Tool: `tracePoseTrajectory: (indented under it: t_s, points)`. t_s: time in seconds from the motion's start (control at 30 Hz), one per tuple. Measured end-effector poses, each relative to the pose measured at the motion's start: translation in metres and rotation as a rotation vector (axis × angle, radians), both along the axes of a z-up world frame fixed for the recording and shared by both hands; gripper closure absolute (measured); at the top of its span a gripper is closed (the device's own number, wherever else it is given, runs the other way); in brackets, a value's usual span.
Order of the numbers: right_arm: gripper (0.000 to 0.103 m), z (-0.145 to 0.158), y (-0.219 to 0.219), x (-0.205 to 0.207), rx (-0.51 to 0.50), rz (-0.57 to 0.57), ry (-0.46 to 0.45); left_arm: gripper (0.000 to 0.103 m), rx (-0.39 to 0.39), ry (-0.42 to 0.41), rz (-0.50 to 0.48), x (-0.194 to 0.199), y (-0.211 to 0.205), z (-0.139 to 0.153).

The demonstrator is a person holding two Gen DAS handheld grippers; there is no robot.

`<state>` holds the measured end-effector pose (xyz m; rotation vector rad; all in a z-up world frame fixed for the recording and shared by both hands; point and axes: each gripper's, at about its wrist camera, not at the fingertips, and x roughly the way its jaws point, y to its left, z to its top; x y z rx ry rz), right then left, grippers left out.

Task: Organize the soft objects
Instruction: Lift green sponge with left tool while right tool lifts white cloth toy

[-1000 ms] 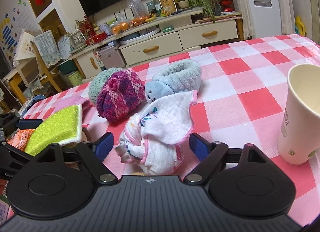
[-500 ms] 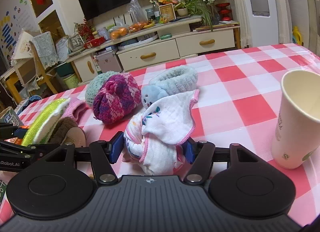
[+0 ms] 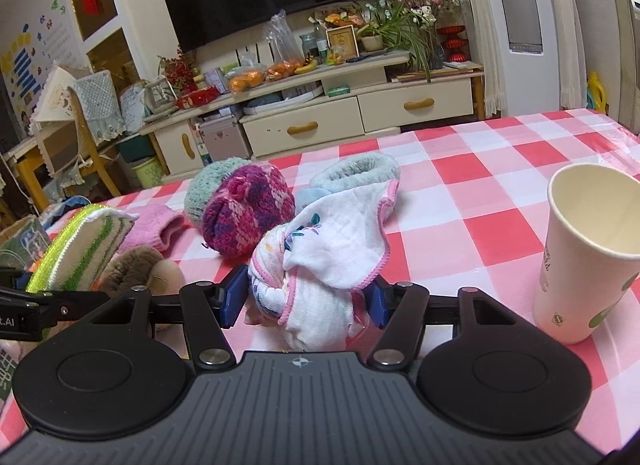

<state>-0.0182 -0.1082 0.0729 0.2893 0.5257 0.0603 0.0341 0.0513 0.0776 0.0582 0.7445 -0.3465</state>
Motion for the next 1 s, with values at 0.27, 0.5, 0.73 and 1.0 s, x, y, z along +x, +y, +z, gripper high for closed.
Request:
tracePoseTrajectory:
  t_s: [0.27, 0.5, 0.73, 1.0]
  points:
    - [0.029, 0.005, 0.003, -0.010, 0.012, 0.014, -0.040, 0.036, -0.064, -0.007, 0.004, -0.016, 0.009, 0.008]
    - [0.030, 0.013, 0.011, -0.018, 0.016, 0.030, -0.077, 0.036, -0.106, -0.025, 0.001, -0.023, 0.020, 0.017]
    - [0.029, 0.024, 0.011, -0.024, 0.054, 0.024, -0.118, 0.036, -0.152, -0.049, 0.021, -0.028, 0.039, 0.027]
    - [0.029, 0.030, 0.034, -0.024, 0.063, 0.067, -0.134, 0.036, -0.192, -0.086, 0.054, -0.034, 0.066, 0.039]
